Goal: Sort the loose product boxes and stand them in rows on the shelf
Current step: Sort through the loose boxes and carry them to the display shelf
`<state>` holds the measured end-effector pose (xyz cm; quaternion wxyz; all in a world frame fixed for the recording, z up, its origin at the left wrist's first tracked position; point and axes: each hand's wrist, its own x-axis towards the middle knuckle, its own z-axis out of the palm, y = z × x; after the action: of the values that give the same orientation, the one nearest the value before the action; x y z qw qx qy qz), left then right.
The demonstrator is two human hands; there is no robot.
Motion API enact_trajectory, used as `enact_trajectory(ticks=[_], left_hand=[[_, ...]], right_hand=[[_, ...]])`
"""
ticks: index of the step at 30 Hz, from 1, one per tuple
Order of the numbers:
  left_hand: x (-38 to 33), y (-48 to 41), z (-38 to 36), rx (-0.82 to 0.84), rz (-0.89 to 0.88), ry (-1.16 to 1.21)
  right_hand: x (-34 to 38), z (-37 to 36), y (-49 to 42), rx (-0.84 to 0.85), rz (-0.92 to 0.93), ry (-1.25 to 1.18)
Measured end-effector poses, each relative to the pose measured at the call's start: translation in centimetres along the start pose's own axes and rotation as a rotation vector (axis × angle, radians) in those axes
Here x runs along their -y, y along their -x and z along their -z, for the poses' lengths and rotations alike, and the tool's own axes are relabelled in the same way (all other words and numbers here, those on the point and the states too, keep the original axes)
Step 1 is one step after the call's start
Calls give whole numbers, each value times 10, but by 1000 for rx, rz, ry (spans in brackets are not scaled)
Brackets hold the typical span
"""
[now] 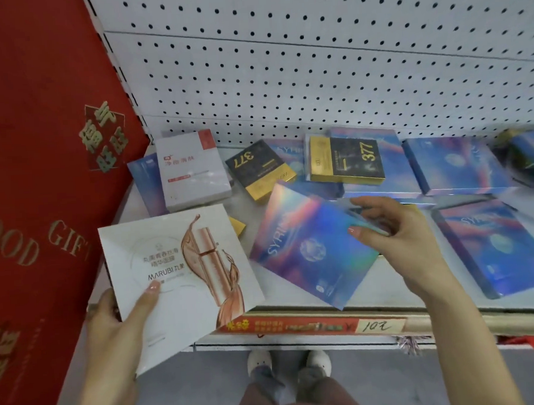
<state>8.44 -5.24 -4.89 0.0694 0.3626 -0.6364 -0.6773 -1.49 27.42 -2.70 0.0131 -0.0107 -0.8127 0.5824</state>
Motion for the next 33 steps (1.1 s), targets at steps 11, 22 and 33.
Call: enact_trajectory(ticks=[11, 22, 33], left_hand=[[-9, 54, -73, 115, -63, 3], [21, 222, -234, 388, -136, 33], [97, 384, -386, 701, -62, -57]], right_hand=[[-20, 112, 71, -323, -370, -999], [-70, 278, 203, -457, -273, -1068], [-153, 430, 334, -753, -364, -983]])
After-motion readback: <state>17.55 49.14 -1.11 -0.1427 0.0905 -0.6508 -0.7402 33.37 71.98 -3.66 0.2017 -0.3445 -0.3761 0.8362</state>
